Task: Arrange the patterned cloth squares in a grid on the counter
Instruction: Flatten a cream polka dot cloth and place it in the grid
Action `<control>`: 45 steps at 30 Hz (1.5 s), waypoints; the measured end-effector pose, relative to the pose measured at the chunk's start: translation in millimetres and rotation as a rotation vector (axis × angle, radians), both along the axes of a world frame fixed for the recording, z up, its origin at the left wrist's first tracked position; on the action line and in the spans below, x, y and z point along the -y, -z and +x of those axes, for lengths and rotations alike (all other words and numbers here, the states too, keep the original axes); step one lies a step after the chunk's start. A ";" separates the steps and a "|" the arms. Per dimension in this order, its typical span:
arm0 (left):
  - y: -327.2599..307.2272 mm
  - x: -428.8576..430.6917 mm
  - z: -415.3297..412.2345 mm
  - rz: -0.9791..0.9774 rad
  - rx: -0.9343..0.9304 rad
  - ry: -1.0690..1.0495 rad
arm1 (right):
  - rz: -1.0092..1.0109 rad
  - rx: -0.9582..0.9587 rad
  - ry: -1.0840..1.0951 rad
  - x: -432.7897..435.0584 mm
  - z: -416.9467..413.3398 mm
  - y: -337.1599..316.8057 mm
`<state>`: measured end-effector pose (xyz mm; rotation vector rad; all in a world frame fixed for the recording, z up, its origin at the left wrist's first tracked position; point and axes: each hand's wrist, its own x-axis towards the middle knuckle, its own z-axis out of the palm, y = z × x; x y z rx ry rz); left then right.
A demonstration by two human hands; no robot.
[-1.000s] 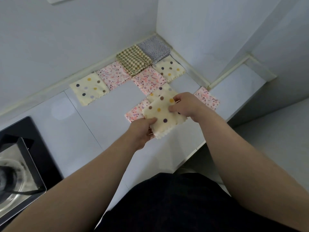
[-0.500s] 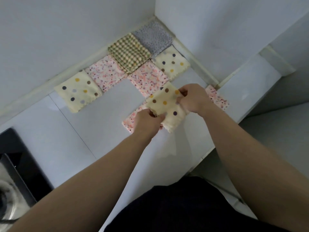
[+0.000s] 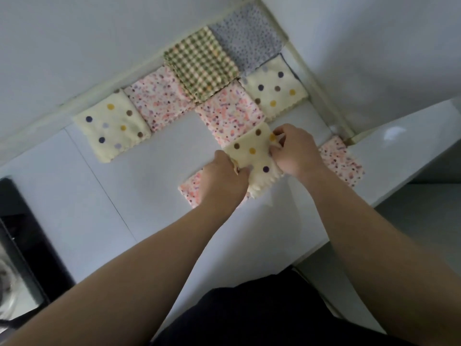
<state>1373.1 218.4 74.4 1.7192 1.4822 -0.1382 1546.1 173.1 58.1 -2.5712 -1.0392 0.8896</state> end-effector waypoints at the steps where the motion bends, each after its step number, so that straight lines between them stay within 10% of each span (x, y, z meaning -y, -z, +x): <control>1: -4.3 0.9 0.5 0.085 -0.049 0.079 | -0.001 0.008 -0.007 -0.2 0.6 1.2; 7: 4.1 4.2 7.3 0.450 0.042 0.580 | -0.059 0.029 -0.001 2.2 0.6 8.3; 16: 9.4 0.7 21.3 0.303 -0.093 0.685 | -0.022 -0.093 0.036 1.8 4.7 7.5; 28: -14.0 -10.4 29.6 -0.096 0.196 -0.317 | 0.239 -0.391 0.108 13.5 17.6 -47.1; 35: -30.1 -21.9 40.3 -0.947 0.701 -0.775 | 0.311 -0.576 0.174 8.1 42.1 -67.4; 45: -8.2 -49.8 80.5 -0.621 0.620 -0.659 | 0.262 -0.123 0.041 -39.3 73.7 -20.7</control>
